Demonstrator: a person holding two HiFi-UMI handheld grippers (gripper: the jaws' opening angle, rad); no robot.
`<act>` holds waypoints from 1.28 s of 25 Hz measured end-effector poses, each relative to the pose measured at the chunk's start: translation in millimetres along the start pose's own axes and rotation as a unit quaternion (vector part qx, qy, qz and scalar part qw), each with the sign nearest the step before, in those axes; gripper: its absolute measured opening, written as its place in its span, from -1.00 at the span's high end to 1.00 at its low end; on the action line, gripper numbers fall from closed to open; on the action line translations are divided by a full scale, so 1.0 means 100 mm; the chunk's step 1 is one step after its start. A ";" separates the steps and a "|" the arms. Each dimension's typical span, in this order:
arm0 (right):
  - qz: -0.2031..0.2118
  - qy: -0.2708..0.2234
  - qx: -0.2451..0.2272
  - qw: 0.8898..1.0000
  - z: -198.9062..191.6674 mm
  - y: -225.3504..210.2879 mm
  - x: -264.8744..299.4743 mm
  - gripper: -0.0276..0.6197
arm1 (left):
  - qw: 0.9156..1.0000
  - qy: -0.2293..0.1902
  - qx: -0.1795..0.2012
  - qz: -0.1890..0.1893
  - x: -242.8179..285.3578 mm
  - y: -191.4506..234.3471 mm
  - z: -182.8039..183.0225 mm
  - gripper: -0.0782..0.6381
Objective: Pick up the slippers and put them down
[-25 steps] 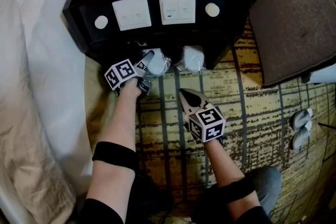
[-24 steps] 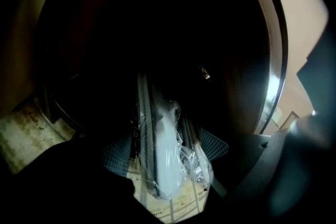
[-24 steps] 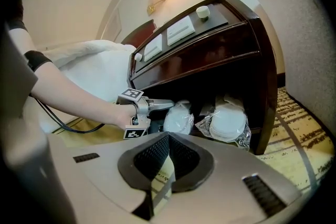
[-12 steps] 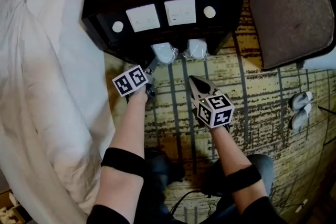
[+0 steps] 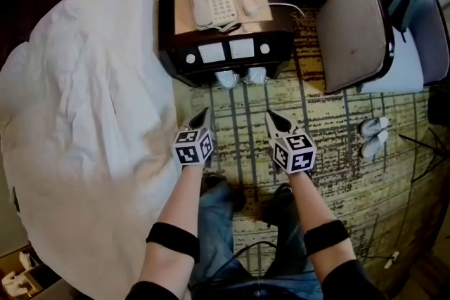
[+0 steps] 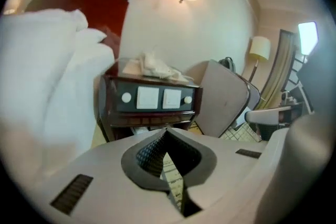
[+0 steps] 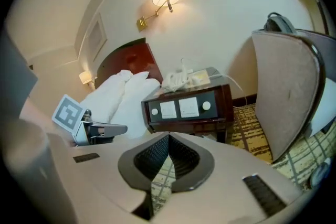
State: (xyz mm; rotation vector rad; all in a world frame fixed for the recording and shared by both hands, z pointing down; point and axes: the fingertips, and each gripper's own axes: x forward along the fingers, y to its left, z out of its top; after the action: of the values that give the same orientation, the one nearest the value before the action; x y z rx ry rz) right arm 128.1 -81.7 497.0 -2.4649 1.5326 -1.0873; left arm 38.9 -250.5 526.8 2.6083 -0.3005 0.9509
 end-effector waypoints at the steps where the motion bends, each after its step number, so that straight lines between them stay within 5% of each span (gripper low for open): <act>1: -0.003 0.000 0.001 1.000 0.17 0.06 -0.23 0.91 | 1.000 -0.002 0.006 -0.006 -0.24 -0.14 0.14 0.77; 9: -0.007 -0.027 -0.025 0.999 1.38 0.50 -2.08 0.91 | 0.997 -0.059 0.043 0.006 -2.29 -1.10 1.23 0.77; 16: -0.002 -0.064 -0.061 0.996 1.97 0.59 -3.29 0.91 | 0.991 -0.111 0.059 0.040 -3.49 -1.68 1.80 0.77; 22: -0.011 -0.058 -0.075 0.995 1.91 0.56 -3.93 0.91 | 0.989 -0.128 0.050 0.056 -4.11 -1.89 1.87 0.77; 32: -0.046 -0.065 -0.068 0.995 1.73 0.71 -4.48 0.91 | 0.989 -0.125 0.072 0.025 -4.40 -2.14 1.75 0.77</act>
State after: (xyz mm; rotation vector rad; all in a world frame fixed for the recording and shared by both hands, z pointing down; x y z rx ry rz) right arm 54.5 187.0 99.6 -2.6606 1.5163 -0.8417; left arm -123.8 -88.1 61.2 2.8704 -0.3741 0.6817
